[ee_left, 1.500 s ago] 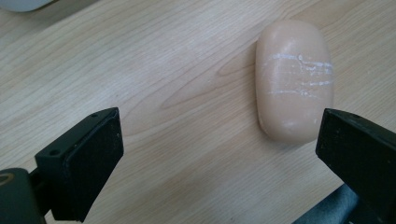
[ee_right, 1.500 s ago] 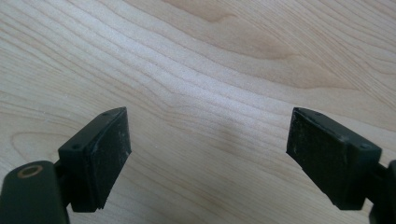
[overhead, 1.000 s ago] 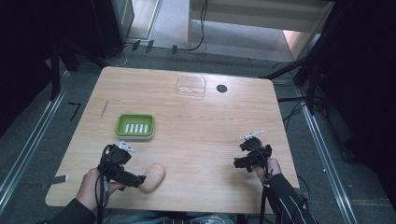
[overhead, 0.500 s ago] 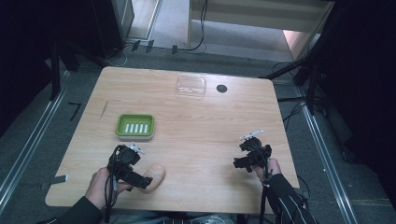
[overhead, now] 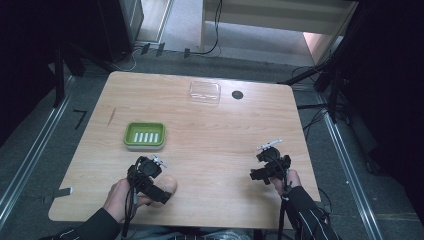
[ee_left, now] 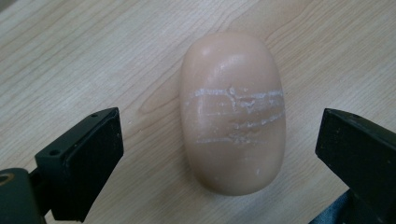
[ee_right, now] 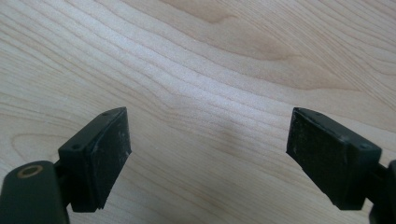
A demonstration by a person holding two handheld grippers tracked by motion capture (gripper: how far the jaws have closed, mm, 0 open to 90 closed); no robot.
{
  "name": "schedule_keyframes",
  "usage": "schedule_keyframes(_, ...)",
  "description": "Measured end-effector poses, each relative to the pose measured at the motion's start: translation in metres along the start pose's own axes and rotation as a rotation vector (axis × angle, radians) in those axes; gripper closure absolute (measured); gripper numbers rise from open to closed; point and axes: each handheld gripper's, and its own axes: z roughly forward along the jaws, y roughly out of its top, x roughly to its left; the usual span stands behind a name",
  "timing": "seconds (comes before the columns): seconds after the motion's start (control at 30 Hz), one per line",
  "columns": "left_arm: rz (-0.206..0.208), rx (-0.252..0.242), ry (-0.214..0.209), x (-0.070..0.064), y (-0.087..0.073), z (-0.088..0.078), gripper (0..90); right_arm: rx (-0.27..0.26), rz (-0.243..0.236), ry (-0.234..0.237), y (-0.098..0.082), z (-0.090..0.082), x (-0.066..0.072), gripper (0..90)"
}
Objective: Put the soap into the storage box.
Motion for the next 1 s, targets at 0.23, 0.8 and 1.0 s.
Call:
schedule_keyframes(0.23,0.012,0.017,0.016,-0.004,0.003,0.005,3.8,-0.002,0.000,0.001,0.000,0.000,0.000,14.3)
schedule_keyframes(0.8,0.045,0.052,0.033,-0.010,0.007,0.015,15.8,-0.001,0.006,0.000,0.000,0.000,0.000,14.3)
schedule_keyframes(1.0,0.043,0.066,0.033,-0.010,0.006,0.020,17.7,-0.002,0.003,-0.001,0.000,0.000,0.000,14.3)
